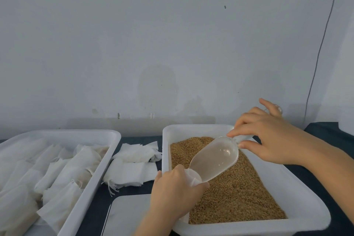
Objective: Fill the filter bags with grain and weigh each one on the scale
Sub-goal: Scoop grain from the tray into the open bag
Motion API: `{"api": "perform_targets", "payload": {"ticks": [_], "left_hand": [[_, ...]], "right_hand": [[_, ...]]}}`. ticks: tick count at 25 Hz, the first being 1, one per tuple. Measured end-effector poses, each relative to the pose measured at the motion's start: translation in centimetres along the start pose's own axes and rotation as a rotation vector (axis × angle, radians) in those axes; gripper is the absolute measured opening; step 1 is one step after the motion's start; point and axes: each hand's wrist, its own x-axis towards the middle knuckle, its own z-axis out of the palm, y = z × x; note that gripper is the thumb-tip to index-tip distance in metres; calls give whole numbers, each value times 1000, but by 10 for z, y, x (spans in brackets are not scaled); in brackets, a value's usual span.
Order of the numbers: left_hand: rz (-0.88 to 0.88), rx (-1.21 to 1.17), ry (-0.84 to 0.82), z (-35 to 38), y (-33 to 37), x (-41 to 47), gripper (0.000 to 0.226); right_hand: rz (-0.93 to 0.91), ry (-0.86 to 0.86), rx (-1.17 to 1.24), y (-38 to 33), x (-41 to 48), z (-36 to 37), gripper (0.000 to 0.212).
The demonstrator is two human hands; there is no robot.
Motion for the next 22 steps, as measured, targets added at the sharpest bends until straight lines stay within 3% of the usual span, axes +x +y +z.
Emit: {"api": "perform_targets", "payload": {"ticks": [11, 14, 18, 22], "left_hand": [[6, 44, -38, -7, 5, -4, 48], [-6, 47, -53, -10, 7, -4, 47], [4, 67, -63, -10, 6, -5, 39], [30, 34, -48, -7, 3, -1, 26]], "right_hand": [[-12, 27, 16, 0, 2, 1, 27], [74, 19, 84, 13, 0, 8, 22], [261, -150, 116, 24, -6, 42, 18], [278, -281, 215, 9, -19, 100, 14]]}}
